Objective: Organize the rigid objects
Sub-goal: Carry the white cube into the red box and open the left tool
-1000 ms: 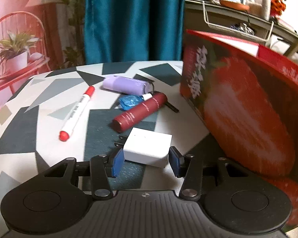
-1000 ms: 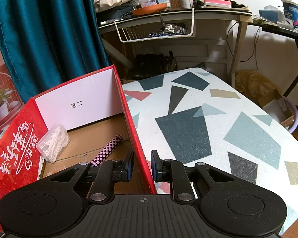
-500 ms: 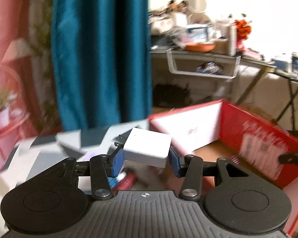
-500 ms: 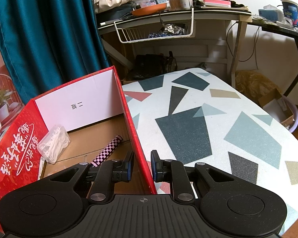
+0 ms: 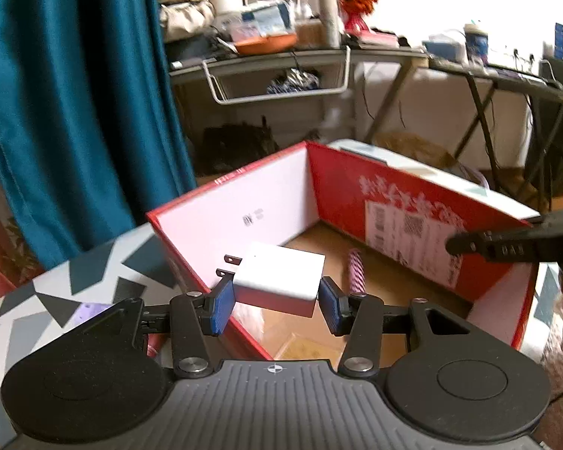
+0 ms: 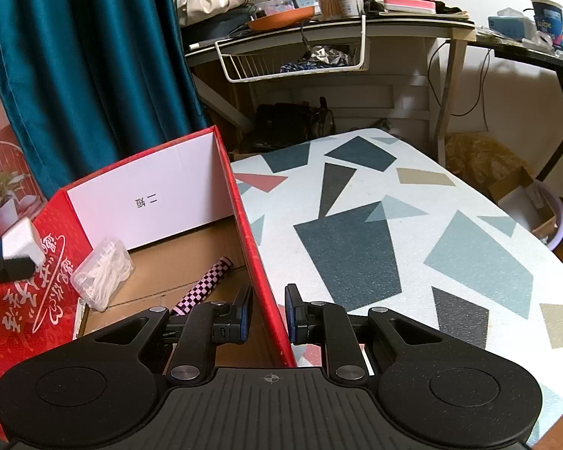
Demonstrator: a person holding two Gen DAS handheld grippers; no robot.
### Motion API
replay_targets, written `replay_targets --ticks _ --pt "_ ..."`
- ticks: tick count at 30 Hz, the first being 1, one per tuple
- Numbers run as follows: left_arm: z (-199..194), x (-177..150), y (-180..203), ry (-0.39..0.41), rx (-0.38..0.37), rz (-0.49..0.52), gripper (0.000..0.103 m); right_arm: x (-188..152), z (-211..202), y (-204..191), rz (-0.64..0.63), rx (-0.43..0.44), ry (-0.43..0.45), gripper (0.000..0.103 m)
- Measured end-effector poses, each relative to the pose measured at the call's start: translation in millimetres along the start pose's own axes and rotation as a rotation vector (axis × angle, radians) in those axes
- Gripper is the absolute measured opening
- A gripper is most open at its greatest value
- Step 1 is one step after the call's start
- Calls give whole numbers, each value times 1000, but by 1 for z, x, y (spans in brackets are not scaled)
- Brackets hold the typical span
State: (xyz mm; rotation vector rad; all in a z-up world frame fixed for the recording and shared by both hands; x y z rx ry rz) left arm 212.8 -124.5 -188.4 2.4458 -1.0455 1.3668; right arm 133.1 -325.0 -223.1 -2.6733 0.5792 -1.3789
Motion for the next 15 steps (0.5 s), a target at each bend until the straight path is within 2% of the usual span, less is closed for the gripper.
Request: replay_targets --ticks 7,15 --pt "7 -3 11 -67 -56 53 51 0 1 1 10 6 -3 17" --pt "18 -2 18 -82 -40 89 51 0 0 2 14 8 -4 17"
Point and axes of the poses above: each gripper's, at about its wrist camera, not at the fingertips, and z roughly the way its jaws point, y to its right, x to its top, the point moved 1 cm from there along z, roughly the way its jaws point, and after that the axes turned 4 degrees about x, right-handed, at the moved point
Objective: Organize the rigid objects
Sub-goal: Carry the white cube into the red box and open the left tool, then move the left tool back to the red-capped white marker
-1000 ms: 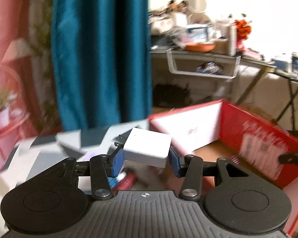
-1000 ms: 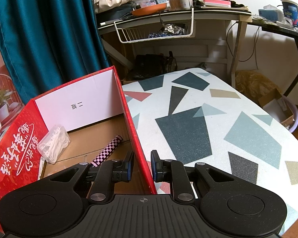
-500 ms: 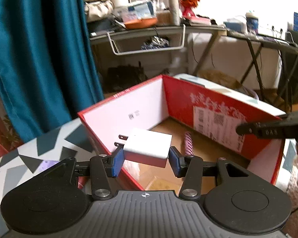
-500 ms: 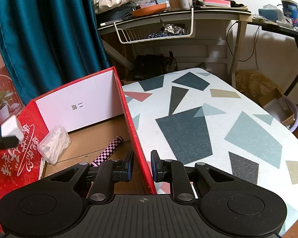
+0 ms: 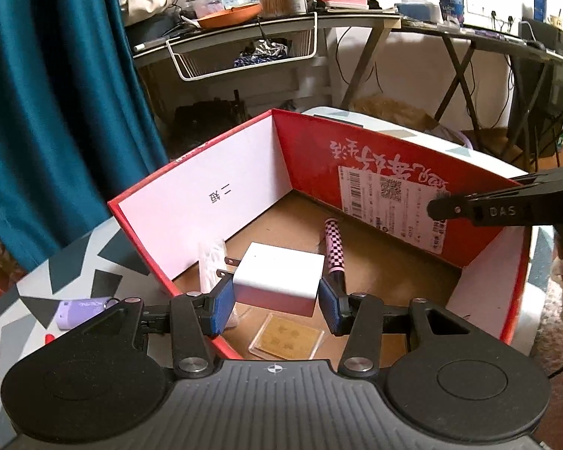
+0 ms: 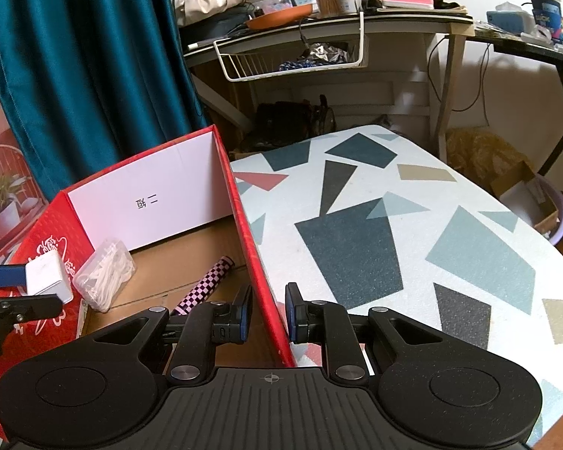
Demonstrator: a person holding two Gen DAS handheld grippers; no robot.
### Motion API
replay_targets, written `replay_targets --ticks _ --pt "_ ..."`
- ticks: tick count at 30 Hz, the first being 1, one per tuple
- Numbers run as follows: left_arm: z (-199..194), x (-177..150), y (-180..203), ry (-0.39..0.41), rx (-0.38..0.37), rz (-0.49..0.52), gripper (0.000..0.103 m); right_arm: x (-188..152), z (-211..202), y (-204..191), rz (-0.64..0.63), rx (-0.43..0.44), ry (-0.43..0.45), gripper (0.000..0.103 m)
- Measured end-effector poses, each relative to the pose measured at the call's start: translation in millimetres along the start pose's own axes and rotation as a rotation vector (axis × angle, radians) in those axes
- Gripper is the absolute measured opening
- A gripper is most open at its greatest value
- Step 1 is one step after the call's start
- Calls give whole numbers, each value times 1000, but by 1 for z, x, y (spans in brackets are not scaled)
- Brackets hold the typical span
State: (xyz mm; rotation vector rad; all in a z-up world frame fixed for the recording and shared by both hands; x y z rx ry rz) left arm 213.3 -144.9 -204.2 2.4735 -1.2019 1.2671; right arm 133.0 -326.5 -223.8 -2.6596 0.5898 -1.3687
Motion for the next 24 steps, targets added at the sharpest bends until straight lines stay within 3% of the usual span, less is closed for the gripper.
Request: replay_targets --ticks 14,19,24 --pt "1 7 -12 -6 6 2 53 -1 1 0 5 3 -2 17" --pt "-16 10 -37 74 15 -104 69 -1 2 0 5 4 -2 17" --pt "-29 14 -85 101 86 -252 70 -1 2 1 6 5 -2 18"
Point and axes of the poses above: each gripper's, at about its wrist camera, not at the fingertips, and z roughly the way its jaws point, y to its right, x to its top, the point moved 1 cm from there along z, roughly the way its jaws point, and after that the axes turned 4 degrees about x, right-handed, at the moved point
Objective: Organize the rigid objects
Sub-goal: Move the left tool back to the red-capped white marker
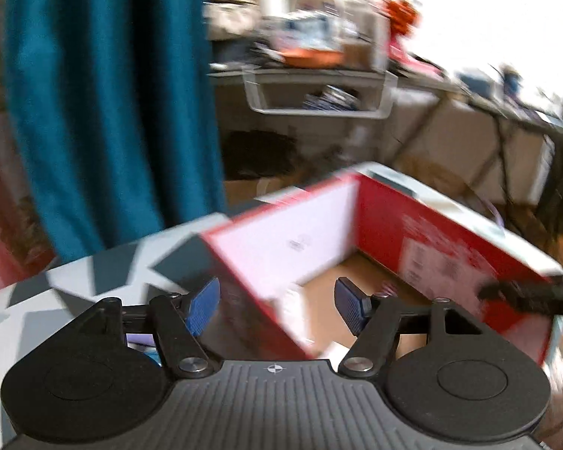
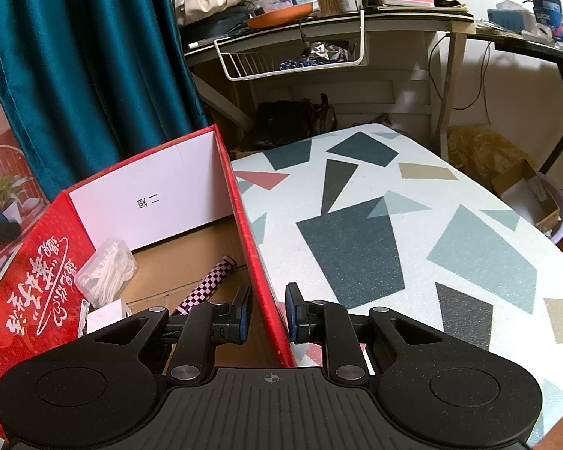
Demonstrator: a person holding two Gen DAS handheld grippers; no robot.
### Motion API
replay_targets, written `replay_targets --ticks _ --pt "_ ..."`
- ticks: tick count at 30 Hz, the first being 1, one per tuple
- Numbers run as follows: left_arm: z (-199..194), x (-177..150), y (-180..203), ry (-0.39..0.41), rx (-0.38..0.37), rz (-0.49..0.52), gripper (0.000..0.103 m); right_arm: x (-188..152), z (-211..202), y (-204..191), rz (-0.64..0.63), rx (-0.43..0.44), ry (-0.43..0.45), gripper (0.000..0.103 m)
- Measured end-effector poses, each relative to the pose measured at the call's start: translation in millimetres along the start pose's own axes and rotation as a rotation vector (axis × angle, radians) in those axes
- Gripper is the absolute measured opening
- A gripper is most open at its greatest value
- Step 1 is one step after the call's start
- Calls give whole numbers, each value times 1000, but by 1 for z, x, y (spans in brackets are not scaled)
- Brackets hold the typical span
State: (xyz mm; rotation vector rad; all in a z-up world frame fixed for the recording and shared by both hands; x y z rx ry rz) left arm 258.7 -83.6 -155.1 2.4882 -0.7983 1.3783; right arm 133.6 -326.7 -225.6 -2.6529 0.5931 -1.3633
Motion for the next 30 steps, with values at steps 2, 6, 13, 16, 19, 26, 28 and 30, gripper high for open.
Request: replay_targets --ticks 2,6,13,16,19,26,28,30 --pt "-2 3 -22 8 47 -75 70 0 0 0 6 3 -2 18" --pt "-6 -3 -54 16 156 -192 70 0 1 0 12 7 -3 18" --pt "3 -30 -71 -27 247 -235 69 1 1 2 18 14 -6 18" --pt "11 -38 -71 -54 250 -233 68 1 1 2 17 16 -6 18" --pt "16 -47 -80 -86 251 -263 68 2 1 2 15 16 -8 19" --pt "15 -73 -91 -130 280 -306 63 2 0 2 16 20 -7 19" --pt "12 -78 -98 -136 297 -317 61 2 0 2 19 22 -5 18" --pt "7 -82 -108 -128 318 -339 58 2 0 2 21 23 -4 18"
Point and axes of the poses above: each gripper's, at about its wrist camera, not at the fingertips, and z roughly the way its jaws point, y to its right, x to its top, the point moved 1 cm from there along z, roughly the way its jaws point, and after that the axes turned 4 degrees about x, right-handed, at the moved point
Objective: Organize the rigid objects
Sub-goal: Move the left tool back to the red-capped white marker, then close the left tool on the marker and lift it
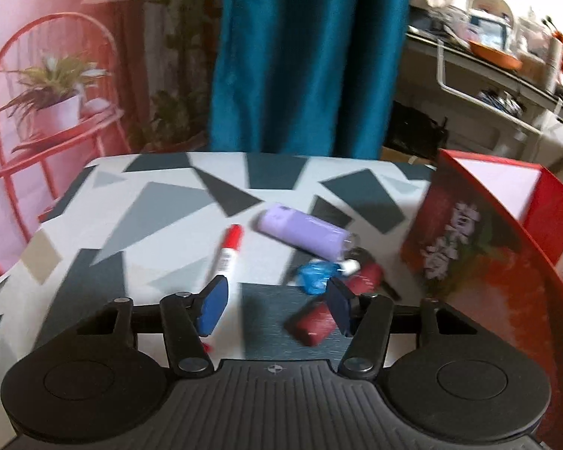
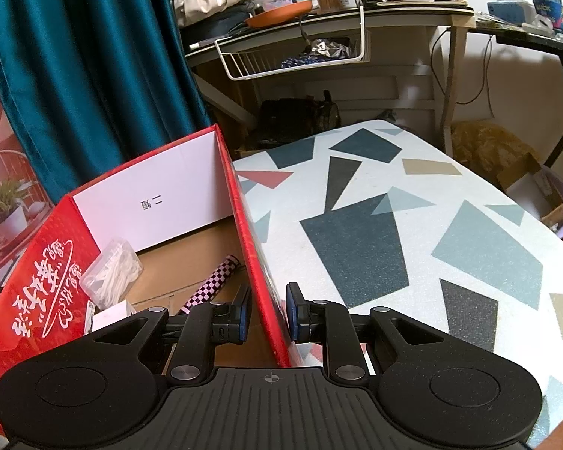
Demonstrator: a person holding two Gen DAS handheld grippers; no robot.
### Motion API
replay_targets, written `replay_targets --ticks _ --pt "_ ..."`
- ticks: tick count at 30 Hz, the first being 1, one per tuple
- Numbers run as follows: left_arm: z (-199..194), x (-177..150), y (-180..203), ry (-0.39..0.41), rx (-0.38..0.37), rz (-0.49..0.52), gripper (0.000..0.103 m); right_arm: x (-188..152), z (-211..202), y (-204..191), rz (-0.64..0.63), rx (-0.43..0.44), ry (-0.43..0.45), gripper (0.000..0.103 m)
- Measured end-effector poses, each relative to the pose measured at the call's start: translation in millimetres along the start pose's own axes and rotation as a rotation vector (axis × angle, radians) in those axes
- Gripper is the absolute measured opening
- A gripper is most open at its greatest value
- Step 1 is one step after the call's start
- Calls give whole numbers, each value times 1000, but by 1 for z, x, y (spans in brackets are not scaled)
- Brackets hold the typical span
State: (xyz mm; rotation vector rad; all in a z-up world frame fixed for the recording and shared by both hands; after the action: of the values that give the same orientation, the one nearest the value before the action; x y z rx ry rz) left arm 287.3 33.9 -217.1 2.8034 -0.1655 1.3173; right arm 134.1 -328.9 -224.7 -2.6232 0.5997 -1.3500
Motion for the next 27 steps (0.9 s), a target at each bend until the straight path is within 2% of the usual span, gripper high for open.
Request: replay_targets --ticks 3,6,9,16,24,27 --pt "1 1 -22 4 33 -54 53 0 0 0 -1 0 0 18" --pt "9 7 -35 14 74 -102 44 0 0 0 -1 -1 -1 18" --pt "19 14 -40 27 105 -125 42 1 0 0 -6 -3 -8 18" --pt "50 15 -22 -10 110 -69 40 2 1 -2 -32 -14 -20 17" --pt "66 8 -13 -34 125 -17 40 3 1 -3 -52 -20 -26 16" --pt "70 5 -13 -50 132 1 37 3 1 -2 -52 -20 -26 16"
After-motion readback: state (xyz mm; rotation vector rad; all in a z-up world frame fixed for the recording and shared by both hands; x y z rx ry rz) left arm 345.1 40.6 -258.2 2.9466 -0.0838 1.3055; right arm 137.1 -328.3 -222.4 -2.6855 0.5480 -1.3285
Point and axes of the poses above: each gripper's, at about its wrist camera, not at the fingertips, and z roughly the way its jaws point, y to its right, x to its top, the point moved 1 cm from there along z, roughly the way its jaws point, and after that the axes turned 4 degrees about x, right-handed, at the moved point
